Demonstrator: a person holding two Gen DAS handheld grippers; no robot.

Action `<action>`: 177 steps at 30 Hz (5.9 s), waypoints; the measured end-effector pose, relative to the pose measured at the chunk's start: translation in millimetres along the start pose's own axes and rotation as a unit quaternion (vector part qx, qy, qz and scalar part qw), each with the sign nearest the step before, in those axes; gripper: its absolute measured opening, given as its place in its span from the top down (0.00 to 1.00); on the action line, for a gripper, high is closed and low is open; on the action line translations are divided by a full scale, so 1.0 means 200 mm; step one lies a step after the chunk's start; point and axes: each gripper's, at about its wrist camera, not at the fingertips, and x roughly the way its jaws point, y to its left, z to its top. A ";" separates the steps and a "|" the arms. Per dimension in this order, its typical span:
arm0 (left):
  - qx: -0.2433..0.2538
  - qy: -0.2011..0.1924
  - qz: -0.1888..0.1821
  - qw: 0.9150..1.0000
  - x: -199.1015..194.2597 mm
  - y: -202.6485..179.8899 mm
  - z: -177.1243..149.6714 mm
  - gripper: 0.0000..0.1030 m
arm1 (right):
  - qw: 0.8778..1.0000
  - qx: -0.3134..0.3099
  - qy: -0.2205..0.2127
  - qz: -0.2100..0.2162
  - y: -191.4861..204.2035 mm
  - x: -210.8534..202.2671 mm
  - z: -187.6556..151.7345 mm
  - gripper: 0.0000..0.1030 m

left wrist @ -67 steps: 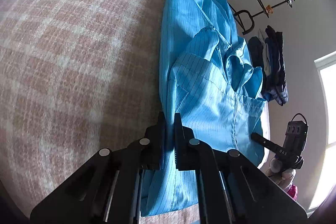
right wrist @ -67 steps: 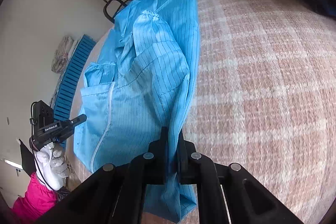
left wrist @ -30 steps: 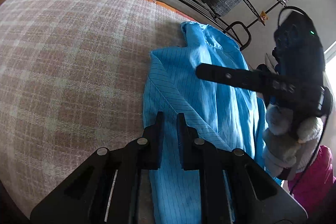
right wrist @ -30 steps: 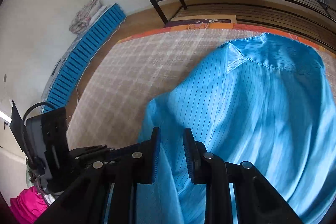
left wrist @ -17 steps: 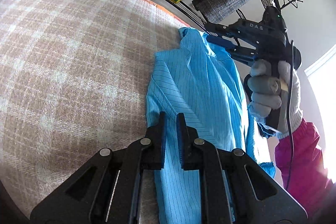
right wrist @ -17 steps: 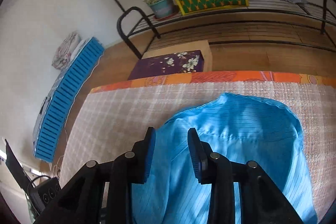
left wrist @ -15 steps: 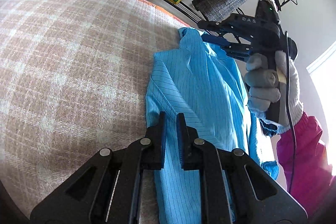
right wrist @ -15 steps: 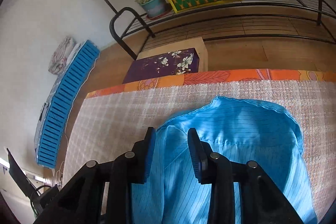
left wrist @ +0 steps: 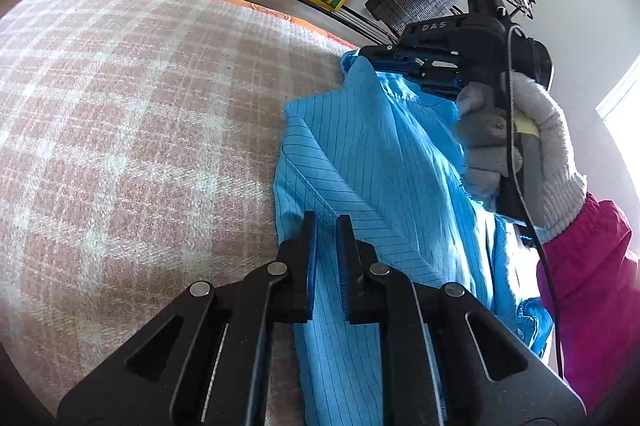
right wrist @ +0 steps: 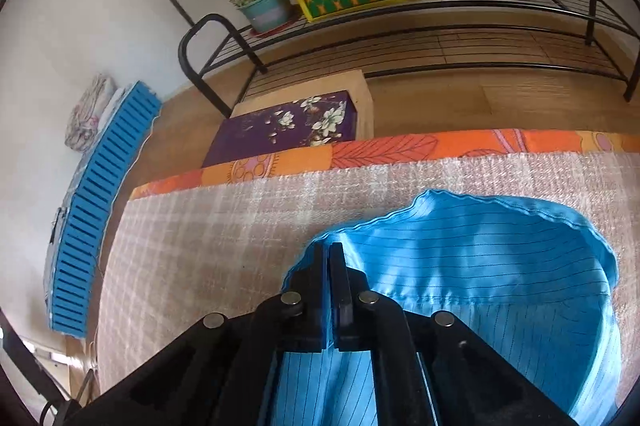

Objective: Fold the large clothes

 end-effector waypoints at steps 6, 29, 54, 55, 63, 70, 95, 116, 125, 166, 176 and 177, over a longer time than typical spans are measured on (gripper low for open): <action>-0.008 0.028 -0.031 0.999 -0.01 0.03 0.05 0.81 | 0.999 -0.012 -0.038 0.017 -0.16 -0.40 0.03 0.69; 0.005 0.120 0.010 0.993 0.46 -0.25 0.61 0.94 | 1.000 -0.003 -0.009 0.016 -0.56 -0.38 -0.17 0.93; 0.123 0.018 -0.045 0.991 -0.64 -0.83 0.26 0.99 | 0.990 -0.070 -0.117 0.044 -0.12 -1.55 -0.69 0.99; 0.129 0.016 -0.044 0.991 -0.69 -0.85 0.21 0.99 | 0.990 -0.072 -0.117 0.043 -0.10 -1.60 -0.74 0.99; 0.161 0.024 -0.046 0.986 -1.03 -0.92 -0.34 0.99 | 0.988 -0.087 -0.113 0.056 0.06 -1.89 -1.32 0.99; 0.159 0.056 -0.037 0.985 -1.15 -0.81 -0.90 0.99 | 0.992 -0.092 -0.075 0.045 0.07 -1.87 -1.89 0.99; 0.121 0.059 -0.017 0.991 -1.43 -0.61 -1.02 0.67 | 0.993 -0.086 -0.077 0.037 -0.13 -2.08 -2.30 0.62; 0.082 0.125 0.072 0.986 -0.90 -0.29 -1.00 0.65 | 0.995 -0.097 0.014 -0.033 -0.29 -1.35 -2.05 0.74; 0.092 0.062 0.018 0.994 -0.84 -0.57 -0.66 0.65 | 0.989 -0.127 -0.079 -0.004 -0.10 -1.46 -1.73 0.72; -0.179 0.132 -0.073 0.972 -0.79 0.01 -0.88 0.75 | 0.973 0.118 0.029 0.198 -0.74 -1.21 -2.07 0.67; -0.099 0.091 -0.012 0.991 -0.69 -0.19 -0.63 0.96 | 0.997 0.010 -0.014 0.078 -0.53 -1.24 -1.87 0.96; -0.098 0.087 -0.006 0.991 -0.66 -0.19 -0.59 0.96 | 0.997 0.008 -0.022 0.071 -0.54 -1.24 -1.83 0.97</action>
